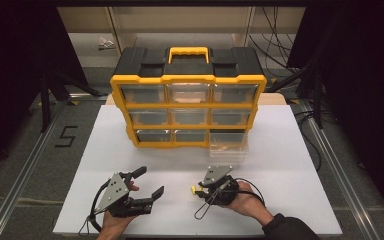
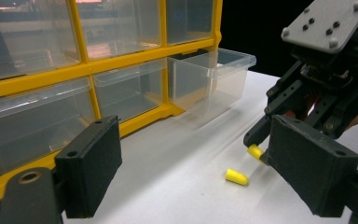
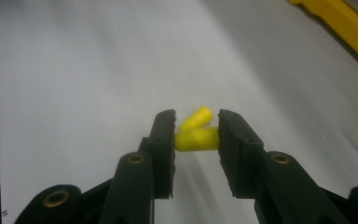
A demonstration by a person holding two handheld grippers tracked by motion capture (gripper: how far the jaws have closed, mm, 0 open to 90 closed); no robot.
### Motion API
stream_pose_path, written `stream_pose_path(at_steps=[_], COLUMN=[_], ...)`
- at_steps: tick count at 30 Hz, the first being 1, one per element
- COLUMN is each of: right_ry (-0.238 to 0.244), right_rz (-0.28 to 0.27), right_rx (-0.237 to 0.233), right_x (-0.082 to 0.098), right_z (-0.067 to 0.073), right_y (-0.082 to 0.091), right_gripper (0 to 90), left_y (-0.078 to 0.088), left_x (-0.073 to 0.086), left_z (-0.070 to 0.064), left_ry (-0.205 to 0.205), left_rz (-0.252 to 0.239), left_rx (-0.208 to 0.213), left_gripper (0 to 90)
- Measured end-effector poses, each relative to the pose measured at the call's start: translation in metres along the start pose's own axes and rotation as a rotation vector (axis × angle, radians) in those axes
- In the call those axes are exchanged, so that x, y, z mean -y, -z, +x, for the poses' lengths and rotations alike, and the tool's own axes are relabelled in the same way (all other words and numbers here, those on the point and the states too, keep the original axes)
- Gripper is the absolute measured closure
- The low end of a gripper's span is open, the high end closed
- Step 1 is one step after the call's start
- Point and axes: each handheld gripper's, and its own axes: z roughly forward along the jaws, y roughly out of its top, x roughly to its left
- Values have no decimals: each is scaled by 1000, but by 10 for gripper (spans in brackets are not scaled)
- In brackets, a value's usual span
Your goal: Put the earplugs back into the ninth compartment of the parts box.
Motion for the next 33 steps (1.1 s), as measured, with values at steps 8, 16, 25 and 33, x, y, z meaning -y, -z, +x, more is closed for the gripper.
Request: stream_pose_path(at_steps=[8, 16, 25, 33], right_ry=[-17, -38, -66, -93], right_rz=[-55, -112, -185, -243], right_rx=[23, 47, 87, 126], right_x=[-6, -11, -16, -23], right_z=[-5, -10, -19, -29], right_y=[12, 24, 37, 50], right_gripper=[677, 677, 677, 677], left_y=[0, 0, 0, 0], left_x=[0, 0, 0, 0], left_z=[0, 0, 0, 0], left_ry=[0, -1, -2, -2], left_rz=[0, -1, -4, -5], left_rx=[-1, -1, -2, -3], left_gripper=[171, 171, 171, 172])
